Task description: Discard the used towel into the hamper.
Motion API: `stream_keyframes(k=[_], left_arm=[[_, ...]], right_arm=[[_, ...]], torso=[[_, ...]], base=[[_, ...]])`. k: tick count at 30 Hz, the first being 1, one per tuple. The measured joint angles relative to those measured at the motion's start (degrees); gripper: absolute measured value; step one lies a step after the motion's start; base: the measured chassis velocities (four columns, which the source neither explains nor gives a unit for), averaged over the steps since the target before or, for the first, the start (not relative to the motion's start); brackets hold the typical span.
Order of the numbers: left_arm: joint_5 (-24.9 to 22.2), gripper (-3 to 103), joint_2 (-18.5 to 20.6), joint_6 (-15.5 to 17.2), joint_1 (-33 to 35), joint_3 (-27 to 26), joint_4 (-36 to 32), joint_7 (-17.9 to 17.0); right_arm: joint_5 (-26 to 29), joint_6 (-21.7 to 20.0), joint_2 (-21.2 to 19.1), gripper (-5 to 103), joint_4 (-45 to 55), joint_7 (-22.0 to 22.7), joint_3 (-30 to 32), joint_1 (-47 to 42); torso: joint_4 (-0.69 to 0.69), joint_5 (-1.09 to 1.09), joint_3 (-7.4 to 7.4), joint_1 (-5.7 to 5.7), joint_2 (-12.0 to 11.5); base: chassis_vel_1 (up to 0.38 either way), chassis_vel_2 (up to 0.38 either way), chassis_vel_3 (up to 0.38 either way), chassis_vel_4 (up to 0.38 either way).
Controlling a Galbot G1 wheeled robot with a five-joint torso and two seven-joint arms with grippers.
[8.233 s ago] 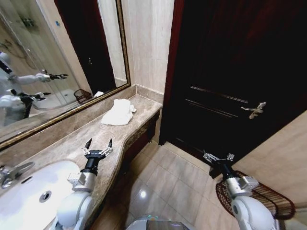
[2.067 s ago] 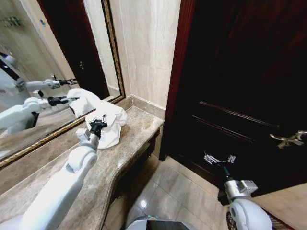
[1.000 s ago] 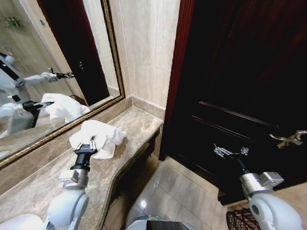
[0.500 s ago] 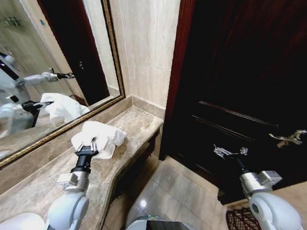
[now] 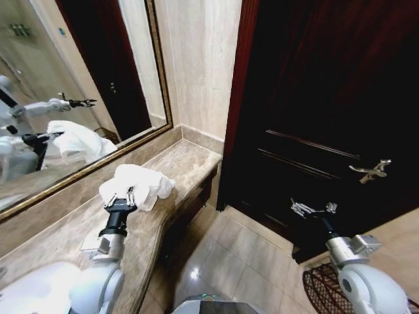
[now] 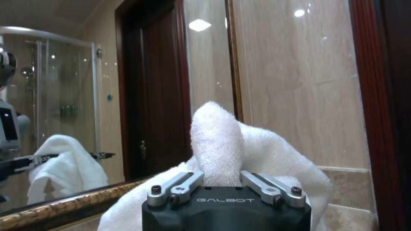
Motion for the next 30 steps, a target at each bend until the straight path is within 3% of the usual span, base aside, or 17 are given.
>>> stream_keyframes(k=[30], left_arm=[[0.5,7,-0.7,-1.0,-0.7,1.7,0.2,-0.7]], right_arm=[[-1.4,1.7,1.3,100,-0.6,-0.4,-1.6,0.2]], torso=[[0.01,0.01,0.01,0.02,0.0]], base=[[0.097,-0.095,-0.090,0.086]])
